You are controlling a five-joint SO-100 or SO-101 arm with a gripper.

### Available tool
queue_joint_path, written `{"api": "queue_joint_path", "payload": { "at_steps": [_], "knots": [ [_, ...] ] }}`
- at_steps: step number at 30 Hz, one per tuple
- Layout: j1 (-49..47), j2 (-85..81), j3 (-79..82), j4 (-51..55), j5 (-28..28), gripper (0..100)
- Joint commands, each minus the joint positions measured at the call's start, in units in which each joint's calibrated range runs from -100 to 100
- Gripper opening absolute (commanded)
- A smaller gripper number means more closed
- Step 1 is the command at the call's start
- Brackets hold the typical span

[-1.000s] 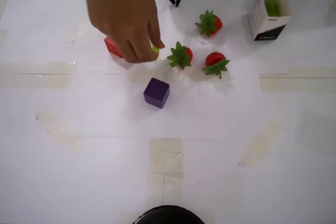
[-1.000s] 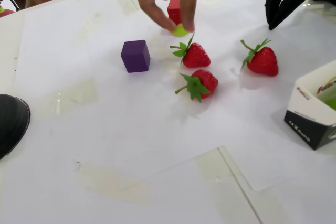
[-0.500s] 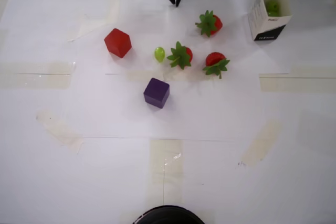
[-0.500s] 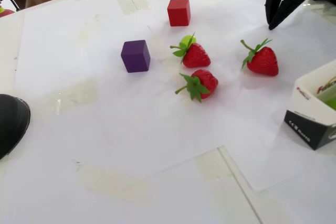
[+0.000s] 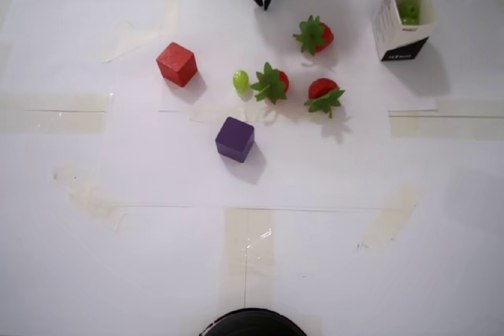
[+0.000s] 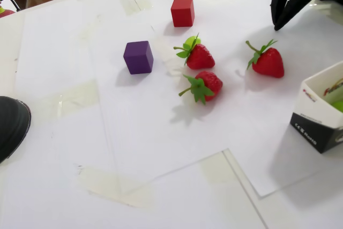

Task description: Pick up the grapes and place them in the box.

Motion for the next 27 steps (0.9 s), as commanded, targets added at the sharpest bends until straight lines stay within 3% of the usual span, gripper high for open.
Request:
{"api": "queue_joint_path", "payload": {
  "at_steps": [1, 9, 12, 15, 18, 27],
  "knots": [
    [0.51, 0.41, 0.0, -0.56, -0.24, 0],
    [2.49, 0.41, 0.0, -3.58, -0.44, 0],
    [2.78, 0.41, -3.73, -3.26, 1.9, 0],
    [0.58, 0.41, -12.36, -4.4, 7.86, 0],
    [0.28, 2.21, -20.36, -2.36, 6.94, 0],
    [0.95, 43.74, -53.91, -1.05, 8.45, 0]
  ]
}}
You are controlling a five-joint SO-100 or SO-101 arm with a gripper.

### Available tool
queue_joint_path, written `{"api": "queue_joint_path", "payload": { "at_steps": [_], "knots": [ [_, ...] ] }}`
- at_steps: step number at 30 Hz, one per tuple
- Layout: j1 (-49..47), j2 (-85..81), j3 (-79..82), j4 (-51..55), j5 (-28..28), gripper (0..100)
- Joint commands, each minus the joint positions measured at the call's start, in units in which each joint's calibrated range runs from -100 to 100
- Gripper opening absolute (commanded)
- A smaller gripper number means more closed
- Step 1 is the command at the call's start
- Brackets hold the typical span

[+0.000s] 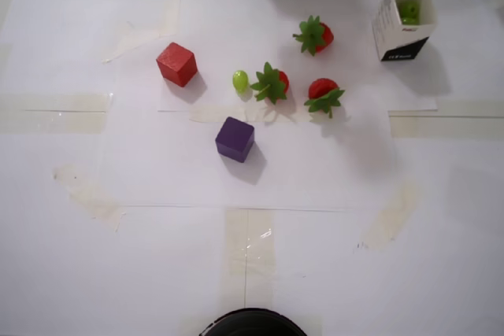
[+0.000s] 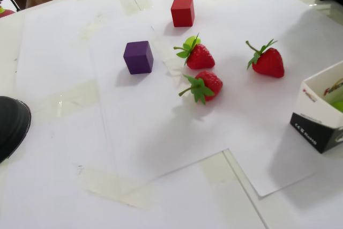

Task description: Pick up the grapes and place them in the box.

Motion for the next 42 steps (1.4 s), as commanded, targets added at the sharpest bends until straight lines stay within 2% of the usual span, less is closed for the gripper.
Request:
{"api": "queue_joint_path", "payload": {
  "at_steps": [1, 11, 23, 29, 37, 42],
  "knots": [
    [0.05, 26.25, -21.52, -2.51, 0.59, 0],
    [2.33, 61.76, -48.98, 0.27, -2.39, 0],
    [2.92, 72.85, -47.07, -8.88, -2.44, 0],
    [0.78, 73.63, -39.61, -14.6, -1.27, 11],
    [-2.38, 74.75, -34.98, -19.83, -2.0, 18],
    [-2.16, 76.29, -33.25, -21.79, -2.59, 19]
  ]
}}
